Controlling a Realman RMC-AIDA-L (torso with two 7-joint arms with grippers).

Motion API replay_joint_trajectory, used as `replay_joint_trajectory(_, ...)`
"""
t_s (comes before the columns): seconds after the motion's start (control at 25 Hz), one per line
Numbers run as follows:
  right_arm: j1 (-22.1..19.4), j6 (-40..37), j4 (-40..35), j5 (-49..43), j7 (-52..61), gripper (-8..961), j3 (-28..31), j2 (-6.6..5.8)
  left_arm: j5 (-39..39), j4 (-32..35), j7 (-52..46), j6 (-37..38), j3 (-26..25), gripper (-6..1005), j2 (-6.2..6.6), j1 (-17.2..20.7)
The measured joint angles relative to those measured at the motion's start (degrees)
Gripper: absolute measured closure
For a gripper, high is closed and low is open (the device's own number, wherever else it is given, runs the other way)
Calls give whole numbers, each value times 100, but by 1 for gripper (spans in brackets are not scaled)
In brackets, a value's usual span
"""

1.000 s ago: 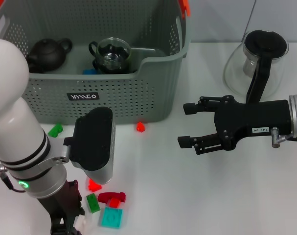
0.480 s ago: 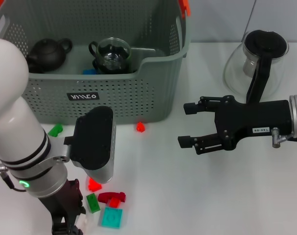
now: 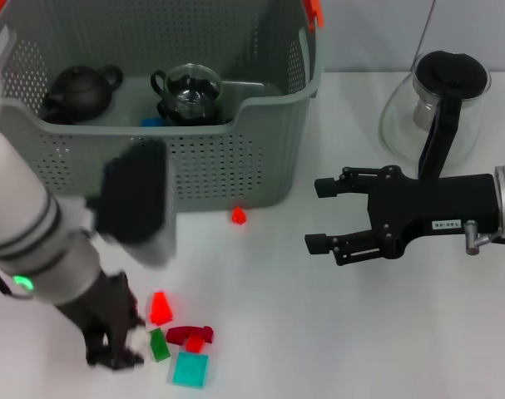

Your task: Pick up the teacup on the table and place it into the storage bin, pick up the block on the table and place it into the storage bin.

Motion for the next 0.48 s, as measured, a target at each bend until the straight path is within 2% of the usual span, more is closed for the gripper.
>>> replay_joint_trajectory(0.12, -9, -24, -12, 0, 0, 26, 38, -18, -232, 382, 72, 239, -874, 560, 3, -71)
replay_joint_trajectory(0.2, -29, -48, -12, 1, -5, 26, 95, -44, -531, 525, 74, 487, -1671, 558, 6, -237)
replay_joint_trajectory(0.32, -89, -120, -21, 0, -11, 27, 167, -82, -1374, 605, 34, 1115, -3391, 555, 35, -689)
replay_joint_trajectory(0.36, -114, -144, -32, -1, -11, 27, 198, -101, -1647, 611, -18, 1253, -3960, 554, 79, -838)
replay_joint_trajectory(0.4, -131, -171, -35, 0, -11, 27, 232, -120, -1859, 612, -101, 1309, -4293, 553, 124, -928)
replay_joint_trajectory(0.48, -150, -220, -40, -1, -16, 27, 283, -152, -2392, 608, -411, 1271, -4957, 551, 325, -1120)
